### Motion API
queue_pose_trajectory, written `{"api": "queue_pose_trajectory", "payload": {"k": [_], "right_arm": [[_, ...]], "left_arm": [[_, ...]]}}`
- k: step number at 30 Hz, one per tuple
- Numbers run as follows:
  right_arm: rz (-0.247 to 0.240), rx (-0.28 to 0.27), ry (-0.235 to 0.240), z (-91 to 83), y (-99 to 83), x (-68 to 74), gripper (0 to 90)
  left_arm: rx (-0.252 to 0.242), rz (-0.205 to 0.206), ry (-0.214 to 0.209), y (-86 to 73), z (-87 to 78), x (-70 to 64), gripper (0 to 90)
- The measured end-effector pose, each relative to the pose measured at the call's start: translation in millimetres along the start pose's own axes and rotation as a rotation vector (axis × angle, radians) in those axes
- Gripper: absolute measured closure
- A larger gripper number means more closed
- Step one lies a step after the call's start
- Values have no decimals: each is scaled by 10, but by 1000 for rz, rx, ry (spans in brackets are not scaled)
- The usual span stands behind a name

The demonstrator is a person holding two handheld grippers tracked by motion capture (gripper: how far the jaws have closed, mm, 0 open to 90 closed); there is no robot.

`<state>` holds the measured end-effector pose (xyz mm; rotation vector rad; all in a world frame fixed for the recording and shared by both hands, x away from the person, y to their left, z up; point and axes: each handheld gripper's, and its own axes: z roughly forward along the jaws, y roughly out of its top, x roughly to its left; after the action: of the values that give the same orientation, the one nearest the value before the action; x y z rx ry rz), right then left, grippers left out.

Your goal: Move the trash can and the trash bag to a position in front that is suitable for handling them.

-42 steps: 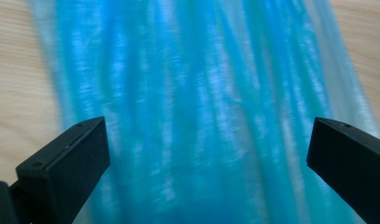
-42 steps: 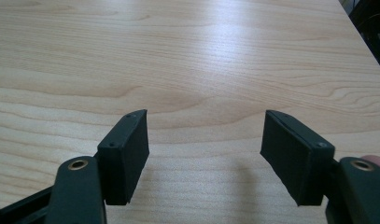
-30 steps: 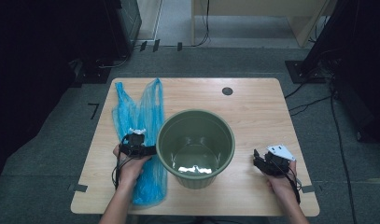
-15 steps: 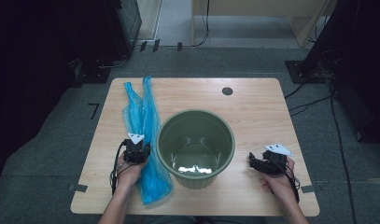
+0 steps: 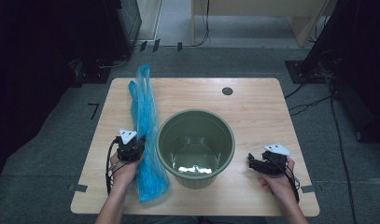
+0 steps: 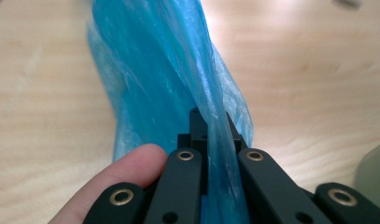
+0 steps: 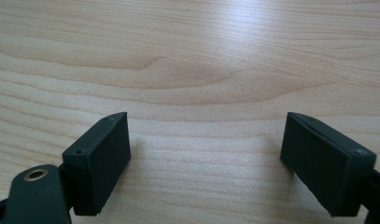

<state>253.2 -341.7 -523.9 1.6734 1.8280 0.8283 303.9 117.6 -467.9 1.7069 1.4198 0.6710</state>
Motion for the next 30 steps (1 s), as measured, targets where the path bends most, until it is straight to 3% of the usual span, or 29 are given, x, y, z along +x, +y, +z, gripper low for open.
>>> {"api": "queue_pose_trajectory", "payload": {"k": [9,22,30], "right_arm": [[-13,1,13,3,1,3,147],[-11,2,12,16,14,35,147],[-10,2,11,17,15,39,147]], "left_arm": [[-189,-3,-22,298,-404,-89,896],[-369,27,-18,624,-975,-252,896],[-553,21,-11,690,-1252,-354,896]]}}
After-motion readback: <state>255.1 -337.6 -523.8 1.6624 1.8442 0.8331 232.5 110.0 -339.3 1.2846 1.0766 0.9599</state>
